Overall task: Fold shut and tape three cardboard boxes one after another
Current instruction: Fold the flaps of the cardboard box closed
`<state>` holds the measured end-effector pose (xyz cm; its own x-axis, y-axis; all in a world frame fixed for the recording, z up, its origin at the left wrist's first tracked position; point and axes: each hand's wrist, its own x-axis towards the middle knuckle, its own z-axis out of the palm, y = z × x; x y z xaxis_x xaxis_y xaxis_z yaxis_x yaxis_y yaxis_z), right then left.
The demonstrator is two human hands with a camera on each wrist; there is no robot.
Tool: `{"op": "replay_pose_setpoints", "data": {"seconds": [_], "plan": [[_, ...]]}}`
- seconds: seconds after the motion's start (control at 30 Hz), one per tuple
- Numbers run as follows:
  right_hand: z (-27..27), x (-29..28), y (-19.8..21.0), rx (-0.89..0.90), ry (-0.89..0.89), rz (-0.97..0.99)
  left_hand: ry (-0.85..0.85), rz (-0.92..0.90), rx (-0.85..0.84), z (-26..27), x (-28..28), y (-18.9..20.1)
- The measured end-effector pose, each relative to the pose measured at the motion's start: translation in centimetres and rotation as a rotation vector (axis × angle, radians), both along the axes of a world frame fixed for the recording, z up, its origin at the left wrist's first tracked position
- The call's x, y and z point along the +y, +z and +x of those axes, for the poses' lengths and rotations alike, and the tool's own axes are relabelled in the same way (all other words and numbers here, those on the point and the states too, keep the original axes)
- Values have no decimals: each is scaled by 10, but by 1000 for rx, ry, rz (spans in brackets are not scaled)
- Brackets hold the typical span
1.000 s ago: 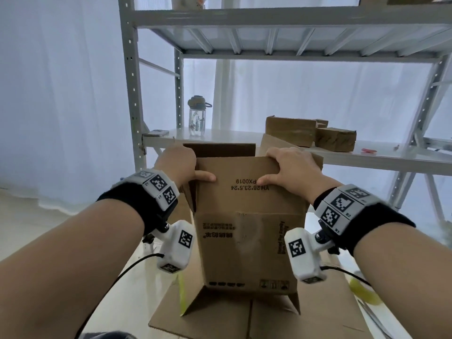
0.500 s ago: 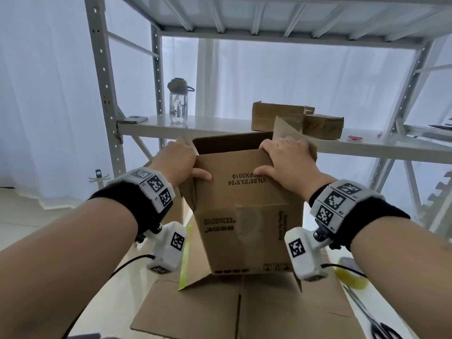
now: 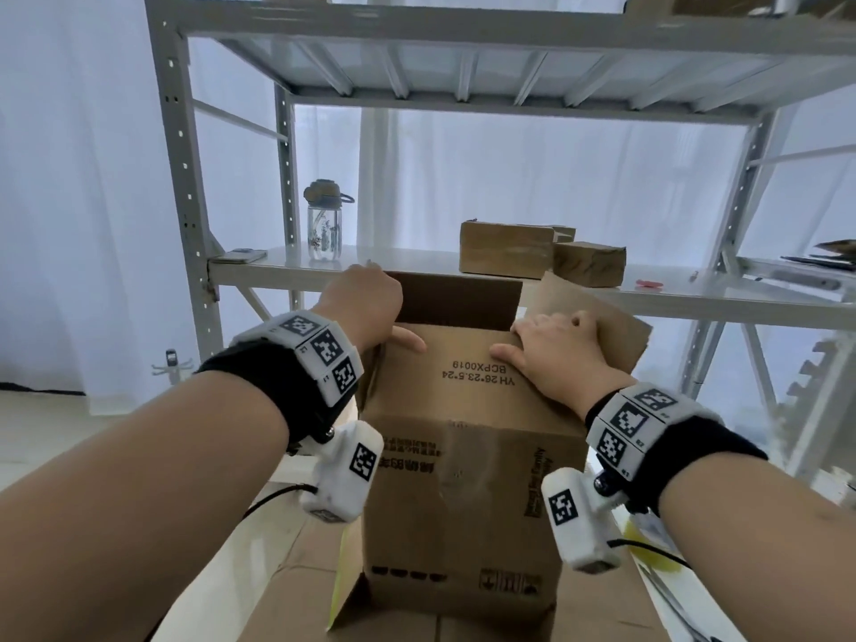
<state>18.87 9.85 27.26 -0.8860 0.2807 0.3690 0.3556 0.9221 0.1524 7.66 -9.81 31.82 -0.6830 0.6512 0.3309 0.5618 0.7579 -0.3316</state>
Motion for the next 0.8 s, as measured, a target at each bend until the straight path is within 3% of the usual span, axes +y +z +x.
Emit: {"op": "replay_pose_setpoints", "data": {"seconds": [0.1, 0.27, 0.4, 0.47, 0.6, 0.67, 0.8], "plan": [[6, 7, -13, -95, -62, 158, -31, -4, 19, -2, 9, -4], [14, 2, -4, -60, -175, 259, -15, -134, 219, 6, 0, -7], [23, 7, 10, -60, -367, 180, 68, -333, 385, 16, -17, -16], [28, 15, 11, -84, -375, 76, 34, -363, 276, 20, -19, -32], [32, 31, -8, -195, -359, -62, -73, -98, -298, 18, -16, -67], [34, 36, -17, -201, -321, -111, -22, -9, -396, 12, -13, -76], [37, 36, -27, -190, -100, -221, 62, -27, -516, 14, -4, -70]]}}
